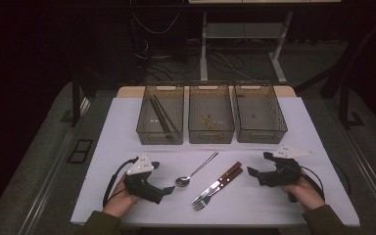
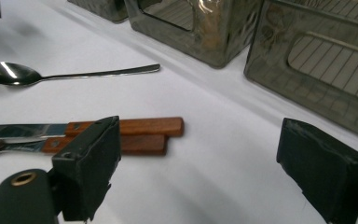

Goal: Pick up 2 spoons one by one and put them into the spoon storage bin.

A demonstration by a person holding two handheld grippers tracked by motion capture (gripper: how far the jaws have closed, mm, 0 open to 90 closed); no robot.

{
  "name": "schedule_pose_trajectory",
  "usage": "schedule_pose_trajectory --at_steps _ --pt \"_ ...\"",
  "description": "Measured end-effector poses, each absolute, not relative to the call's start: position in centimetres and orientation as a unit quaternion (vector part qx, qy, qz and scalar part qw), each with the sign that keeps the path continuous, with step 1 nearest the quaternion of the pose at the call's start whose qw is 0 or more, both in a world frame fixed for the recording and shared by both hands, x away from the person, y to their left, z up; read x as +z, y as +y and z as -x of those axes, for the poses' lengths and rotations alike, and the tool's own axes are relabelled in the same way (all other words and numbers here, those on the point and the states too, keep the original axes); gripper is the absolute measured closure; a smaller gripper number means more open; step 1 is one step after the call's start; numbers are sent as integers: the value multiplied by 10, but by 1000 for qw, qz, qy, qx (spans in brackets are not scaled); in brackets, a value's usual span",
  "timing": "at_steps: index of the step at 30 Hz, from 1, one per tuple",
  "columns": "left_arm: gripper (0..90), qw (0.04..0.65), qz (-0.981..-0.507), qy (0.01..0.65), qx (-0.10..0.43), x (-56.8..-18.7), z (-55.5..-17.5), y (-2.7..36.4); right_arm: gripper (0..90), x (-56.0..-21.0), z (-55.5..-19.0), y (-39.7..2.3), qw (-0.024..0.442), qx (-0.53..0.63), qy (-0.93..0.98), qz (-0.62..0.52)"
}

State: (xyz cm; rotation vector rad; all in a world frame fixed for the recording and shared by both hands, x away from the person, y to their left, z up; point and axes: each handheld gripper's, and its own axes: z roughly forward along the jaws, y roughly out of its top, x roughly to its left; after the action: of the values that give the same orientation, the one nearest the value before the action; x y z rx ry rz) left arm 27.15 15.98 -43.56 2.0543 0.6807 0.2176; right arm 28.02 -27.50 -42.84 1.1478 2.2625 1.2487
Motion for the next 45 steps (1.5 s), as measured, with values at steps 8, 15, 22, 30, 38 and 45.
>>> schedule_pose_trajectory --at_steps 8,15,22,30,38,45 --pt "0 471 -829 288 90 -433 -272 162 140 -437 -261 -285 152 432 794 -400" --pt "0 469 -831 286 82 -430 -273 159 140 -439 -251 -290 154 425 799 -397" --pt "89 474 -832 281 63 -428 -275 152 140 -437 -250 -285 153 427 803 -387" --pt "558 488 -831 264 38 -422 -276 130 140 -437 -251 -284 154 427 804 -385" --pt "889 440 -865 242 10 -432 -272 99 140 -437 -250 -284 155 428 804 -382" --pt "890 407 -881 243 8 -443 -269 93 139 -437 -250 -284 155 427 806 -380"
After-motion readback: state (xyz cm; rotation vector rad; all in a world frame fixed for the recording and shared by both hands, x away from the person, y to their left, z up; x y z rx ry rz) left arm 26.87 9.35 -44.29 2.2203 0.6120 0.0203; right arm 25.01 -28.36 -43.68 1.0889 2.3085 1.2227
